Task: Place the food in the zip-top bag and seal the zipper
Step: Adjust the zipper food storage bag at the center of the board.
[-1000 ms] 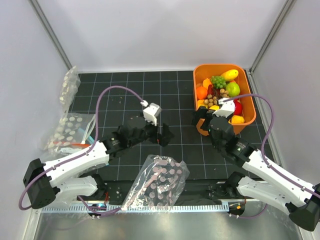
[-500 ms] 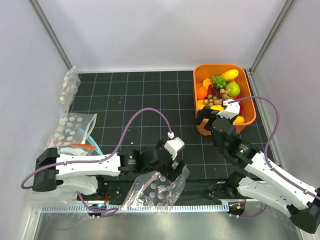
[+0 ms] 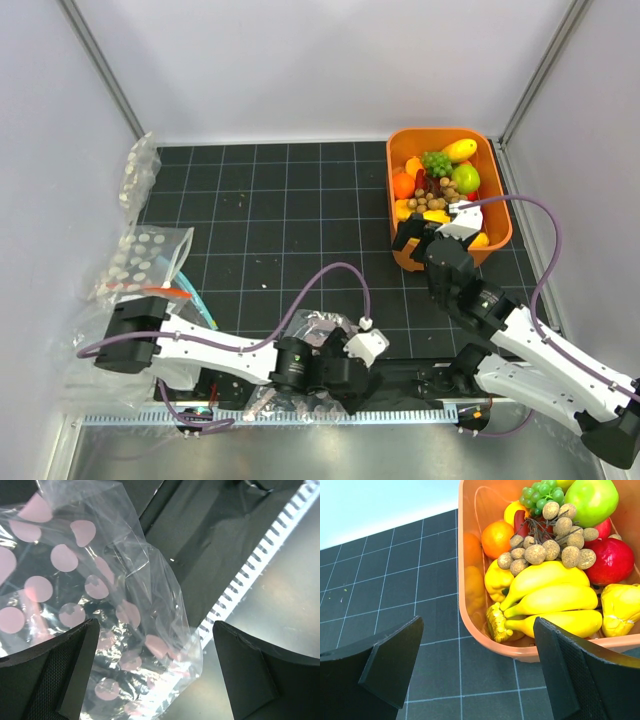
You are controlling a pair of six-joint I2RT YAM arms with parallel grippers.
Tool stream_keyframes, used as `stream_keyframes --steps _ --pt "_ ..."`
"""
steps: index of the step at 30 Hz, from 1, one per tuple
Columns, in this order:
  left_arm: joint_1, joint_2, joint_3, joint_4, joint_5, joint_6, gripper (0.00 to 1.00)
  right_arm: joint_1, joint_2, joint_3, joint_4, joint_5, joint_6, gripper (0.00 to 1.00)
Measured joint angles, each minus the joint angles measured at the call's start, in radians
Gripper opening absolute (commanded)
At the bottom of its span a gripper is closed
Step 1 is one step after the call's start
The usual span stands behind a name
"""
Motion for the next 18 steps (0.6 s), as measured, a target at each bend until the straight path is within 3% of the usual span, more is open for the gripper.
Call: stream_keyframes --steps 3,4,6,7,9,14,18 --pt "-0.001 0.072 0.030 -0.008 -0.003 -0.027 0.93 0.000 -0.001 0.000 0.000 0.002 0.000 1.00" --pt "-0.002 0.098 0.044 -0.012 -0.003 -0.031 0.76 0.000 -0.003 0.000 0.000 0.003 0.000 1.00" --pt "-0.002 0.148 0.072 -0.023 -0.006 -0.036 0.55 0.000 -0.010 -0.002 0.000 0.005 0.001 1.00" --pt "-0.003 0.174 0.091 -0.032 -0.010 -0.035 0.31 0.000 -0.014 -0.003 0.000 0.006 0.002 1.00" --pt "-0.003 0.219 0.130 -0.050 -0.029 -0.042 0.00 0.000 -0.024 -0.007 0.000 0.008 0.004 1.00" --pt "0.023 0.214 0.187 -0.102 -0.053 -0.026 0.00 0.000 -0.036 -0.012 0.000 0.015 0.008 1.00" --pt "0.095 0.119 0.207 -0.114 -0.002 0.006 0.00 0.000 -0.051 -0.017 0.000 0.019 0.011 1.00"
